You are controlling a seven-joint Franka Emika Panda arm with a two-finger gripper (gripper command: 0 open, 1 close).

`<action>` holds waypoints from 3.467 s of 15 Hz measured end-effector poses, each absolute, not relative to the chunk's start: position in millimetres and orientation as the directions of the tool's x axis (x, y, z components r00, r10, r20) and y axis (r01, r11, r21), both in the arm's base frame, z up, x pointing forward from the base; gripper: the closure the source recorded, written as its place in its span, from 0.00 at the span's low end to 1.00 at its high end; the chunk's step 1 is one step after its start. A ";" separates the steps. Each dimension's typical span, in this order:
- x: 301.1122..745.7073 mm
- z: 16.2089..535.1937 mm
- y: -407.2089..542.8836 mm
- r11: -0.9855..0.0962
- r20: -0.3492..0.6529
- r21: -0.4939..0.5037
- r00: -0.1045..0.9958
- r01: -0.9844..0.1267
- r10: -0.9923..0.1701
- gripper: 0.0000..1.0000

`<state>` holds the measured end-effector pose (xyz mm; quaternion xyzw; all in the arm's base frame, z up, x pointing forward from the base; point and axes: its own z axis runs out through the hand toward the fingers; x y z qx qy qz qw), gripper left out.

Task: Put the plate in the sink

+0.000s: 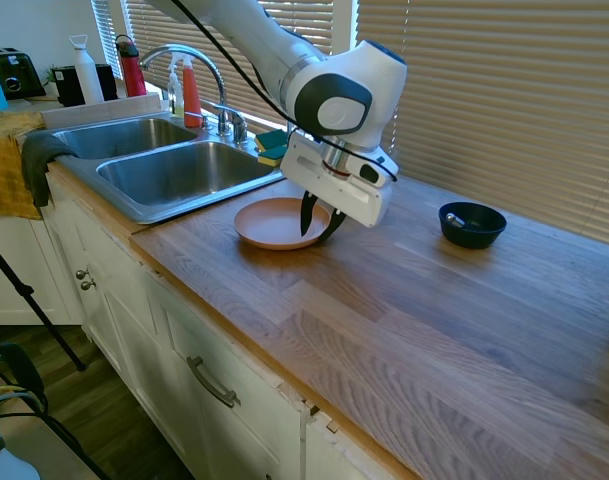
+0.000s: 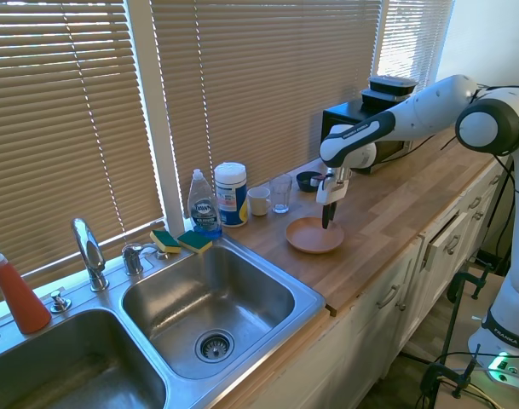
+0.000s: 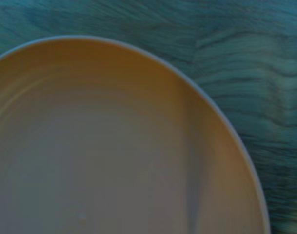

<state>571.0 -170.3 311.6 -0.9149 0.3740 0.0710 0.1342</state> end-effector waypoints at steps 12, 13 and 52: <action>580.1 311.9 -181.0 -0.585 -0.392 -0.304 0.658 -0.752 -0.643 1.00; 582.1 313.5 -181.5 -0.569 -0.409 -0.319 0.652 -0.758 -0.639 1.00; 704.1 223.3 275.9 -0.747 -0.259 -0.172 0.761 -0.642 -0.595 0.00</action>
